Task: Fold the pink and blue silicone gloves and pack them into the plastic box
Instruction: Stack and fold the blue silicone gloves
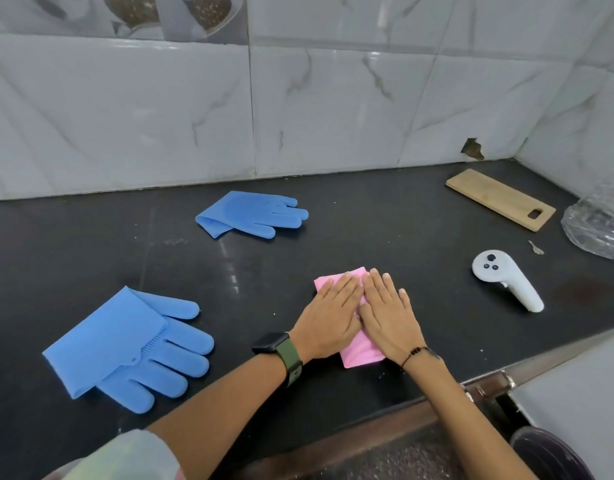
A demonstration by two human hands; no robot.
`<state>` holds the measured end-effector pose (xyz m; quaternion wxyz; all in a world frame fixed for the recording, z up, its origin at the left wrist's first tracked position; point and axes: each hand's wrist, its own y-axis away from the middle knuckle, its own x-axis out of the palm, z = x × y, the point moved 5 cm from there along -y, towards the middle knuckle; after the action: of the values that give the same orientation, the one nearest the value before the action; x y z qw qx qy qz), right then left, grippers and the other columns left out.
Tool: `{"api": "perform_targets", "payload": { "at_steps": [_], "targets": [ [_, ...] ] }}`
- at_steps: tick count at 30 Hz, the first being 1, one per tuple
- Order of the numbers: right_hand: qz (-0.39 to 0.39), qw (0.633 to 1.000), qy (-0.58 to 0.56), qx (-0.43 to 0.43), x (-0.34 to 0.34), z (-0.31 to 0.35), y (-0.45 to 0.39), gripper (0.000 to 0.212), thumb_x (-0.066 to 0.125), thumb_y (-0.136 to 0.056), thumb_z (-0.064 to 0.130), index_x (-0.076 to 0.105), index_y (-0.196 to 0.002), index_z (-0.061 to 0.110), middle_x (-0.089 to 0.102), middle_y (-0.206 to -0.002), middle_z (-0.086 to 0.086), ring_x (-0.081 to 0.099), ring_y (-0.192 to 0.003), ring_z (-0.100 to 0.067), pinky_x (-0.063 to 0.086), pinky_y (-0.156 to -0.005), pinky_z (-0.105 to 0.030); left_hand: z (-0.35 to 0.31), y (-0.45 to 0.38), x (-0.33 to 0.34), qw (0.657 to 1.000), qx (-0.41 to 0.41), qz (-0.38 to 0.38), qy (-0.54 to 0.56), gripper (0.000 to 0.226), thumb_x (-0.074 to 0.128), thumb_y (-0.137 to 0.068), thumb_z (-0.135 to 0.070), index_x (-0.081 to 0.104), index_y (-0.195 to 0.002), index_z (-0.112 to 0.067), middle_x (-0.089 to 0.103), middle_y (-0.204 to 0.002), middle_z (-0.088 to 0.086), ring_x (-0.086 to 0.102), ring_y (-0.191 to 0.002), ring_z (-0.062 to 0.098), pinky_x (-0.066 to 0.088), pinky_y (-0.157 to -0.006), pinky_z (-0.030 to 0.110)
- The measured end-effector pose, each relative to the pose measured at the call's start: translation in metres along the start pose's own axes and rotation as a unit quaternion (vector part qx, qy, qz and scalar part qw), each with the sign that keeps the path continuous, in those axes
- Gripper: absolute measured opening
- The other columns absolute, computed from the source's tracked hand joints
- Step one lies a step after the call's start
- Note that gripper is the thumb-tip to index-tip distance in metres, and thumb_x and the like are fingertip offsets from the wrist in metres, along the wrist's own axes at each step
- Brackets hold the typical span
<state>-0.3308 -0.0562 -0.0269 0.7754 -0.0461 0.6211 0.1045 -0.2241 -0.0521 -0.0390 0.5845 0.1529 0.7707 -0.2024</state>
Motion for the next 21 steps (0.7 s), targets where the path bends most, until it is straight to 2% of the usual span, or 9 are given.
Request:
{"api": "perform_targets", "payload": {
  "at_steps": [4, 6, 8, 13, 17, 21],
  "targets": [
    [-0.062, 0.997, -0.048, -0.026, -0.038, 0.019, -0.012, 0.055, 0.026, -0.101, 0.03, 0.009, -0.15, 0.013, 0.009, -0.16, -0.002, 0.001, -0.148, -0.019, 0.003, -0.119, -0.039, 0.014, 0.002, -0.025, 0.998, -0.025, -0.042, 0.044, 0.054, 0.023, -0.099, -0.023, 0.011, -0.15, -0.009, 0.006, -0.16, 0.004, -0.001, -0.148, 0.014, -0.008, -0.117, 0.027],
    [-0.111, 0.99, -0.066, -0.058, -0.059, 0.038, -0.027, 0.054, 0.034, -0.099, 0.029, 0.02, -0.148, 0.009, 0.024, -0.156, -0.006, 0.013, -0.146, -0.022, 0.009, -0.119, -0.04, 0.03, 0.005, -0.041, 0.995, -0.046, -0.062, 0.062, 0.053, 0.025, -0.099, -0.023, 0.012, -0.149, -0.009, 0.008, -0.16, 0.004, 0.0, -0.148, 0.014, -0.008, -0.115, 0.026],
    [-0.129, 0.985, -0.044, -0.105, -0.072, 0.064, -0.05, 0.053, 0.042, -0.096, 0.029, 0.031, -0.144, 0.008, 0.038, -0.149, -0.008, 0.027, -0.142, -0.024, 0.017, -0.117, -0.039, 0.052, 0.01, -0.055, 0.992, -0.075, -0.078, 0.058, 0.054, 0.028, -0.099, -0.023, 0.014, -0.149, -0.01, 0.011, -0.16, 0.004, 0.002, -0.148, 0.014, -0.005, -0.116, 0.026],
    [-0.03, 0.98, 0.033, -0.194, -0.054, 0.134, -0.126, 0.05, 0.05, -0.091, 0.036, 0.046, -0.132, 0.006, 0.051, -0.137, -0.012, 0.045, -0.127, -0.025, 0.032, -0.11, -0.035, 0.117, 0.041, -0.077, 0.981, -0.169, -0.092, 0.039, 0.055, 0.037, -0.095, -0.023, 0.025, -0.147, -0.009, 0.018, -0.158, 0.006, 0.009, -0.147, 0.016, 0.0, -0.118, 0.028],
    [0.059, 0.973, 0.07, -0.212, -0.017, 0.18, -0.182, 0.057, 0.053, -0.089, 0.041, 0.042, -0.131, 0.006, 0.05, -0.135, -0.013, 0.047, -0.123, -0.028, 0.04, -0.103, -0.039, 0.156, 0.063, -0.088, 0.967, -0.234, -0.089, 0.039, 0.053, 0.039, -0.094, -0.019, 0.029, -0.145, -0.008, 0.023, -0.156, 0.007, 0.012, -0.146, 0.018, 0.006, -0.119, 0.031],
    [0.046, 0.963, 0.135, -0.228, 0.017, 0.222, -0.223, 0.048, 0.05, -0.089, 0.035, 0.04, -0.129, 0.009, 0.048, -0.133, -0.012, 0.045, -0.118, -0.032, 0.041, -0.093, -0.044, 0.172, 0.075, -0.089, 0.946, -0.288, -0.105, 0.102, 0.051, 0.038, -0.095, -0.016, 0.031, -0.145, -0.011, 0.023, -0.156, 0.001, 0.013, -0.146, 0.013, 0.003, -0.117, 0.023]
  ]
}}
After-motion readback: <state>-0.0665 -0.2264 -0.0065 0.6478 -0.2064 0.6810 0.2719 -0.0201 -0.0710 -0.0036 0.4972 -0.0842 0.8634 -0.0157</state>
